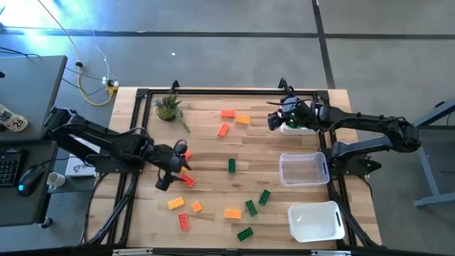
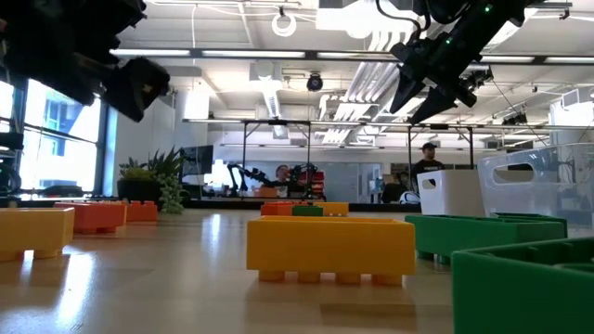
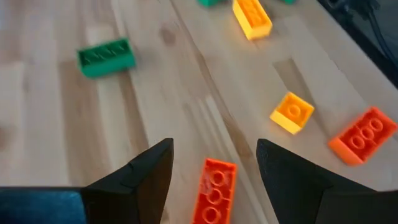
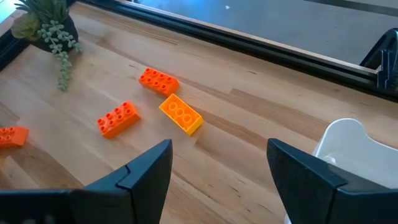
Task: Sort & place blocks by color
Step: Put the orange game piece into the transparent bin
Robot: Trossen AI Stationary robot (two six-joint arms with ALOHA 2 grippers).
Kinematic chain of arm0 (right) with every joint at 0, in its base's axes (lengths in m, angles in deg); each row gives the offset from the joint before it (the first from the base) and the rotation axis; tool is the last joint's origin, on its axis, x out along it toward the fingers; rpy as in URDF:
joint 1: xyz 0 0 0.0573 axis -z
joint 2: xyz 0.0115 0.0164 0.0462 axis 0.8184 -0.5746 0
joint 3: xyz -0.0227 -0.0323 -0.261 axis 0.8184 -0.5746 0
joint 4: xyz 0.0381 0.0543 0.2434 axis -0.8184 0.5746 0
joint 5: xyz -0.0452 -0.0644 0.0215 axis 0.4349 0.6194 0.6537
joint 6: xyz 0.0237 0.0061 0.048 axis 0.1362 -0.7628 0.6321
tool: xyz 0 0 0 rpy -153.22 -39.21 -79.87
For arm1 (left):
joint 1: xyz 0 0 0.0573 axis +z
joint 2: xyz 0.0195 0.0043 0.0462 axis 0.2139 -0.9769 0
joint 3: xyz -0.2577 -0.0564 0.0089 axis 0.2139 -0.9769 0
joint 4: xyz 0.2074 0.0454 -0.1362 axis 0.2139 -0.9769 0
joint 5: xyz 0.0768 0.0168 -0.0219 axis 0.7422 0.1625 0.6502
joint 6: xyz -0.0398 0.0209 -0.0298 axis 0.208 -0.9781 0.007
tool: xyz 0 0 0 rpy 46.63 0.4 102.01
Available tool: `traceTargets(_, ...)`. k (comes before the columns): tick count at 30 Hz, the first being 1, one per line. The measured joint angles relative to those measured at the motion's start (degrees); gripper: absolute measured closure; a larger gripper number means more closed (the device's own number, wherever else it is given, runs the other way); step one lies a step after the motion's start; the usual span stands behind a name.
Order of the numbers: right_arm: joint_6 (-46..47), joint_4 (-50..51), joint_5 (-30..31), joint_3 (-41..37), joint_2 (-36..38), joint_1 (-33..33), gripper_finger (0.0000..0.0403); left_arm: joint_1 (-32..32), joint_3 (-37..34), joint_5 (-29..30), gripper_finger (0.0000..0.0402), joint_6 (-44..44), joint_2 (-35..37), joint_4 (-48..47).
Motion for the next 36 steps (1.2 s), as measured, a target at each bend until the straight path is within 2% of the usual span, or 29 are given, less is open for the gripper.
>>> traceTargets(11, 0.01, 0.02, -0.02, 0.00, 0.00, 0.00, 0.0153, -3.56, 0.00, 0.57, 0.0184, 2.95, -8.15, 0.48)
traceTargets(36, 0.02, 0.07, -0.04, 0.02, -0.13, 0.00, 0.0153, -3.78, 0.04, 3.85, 0.0184, 3.62, -20.80, -0.63)
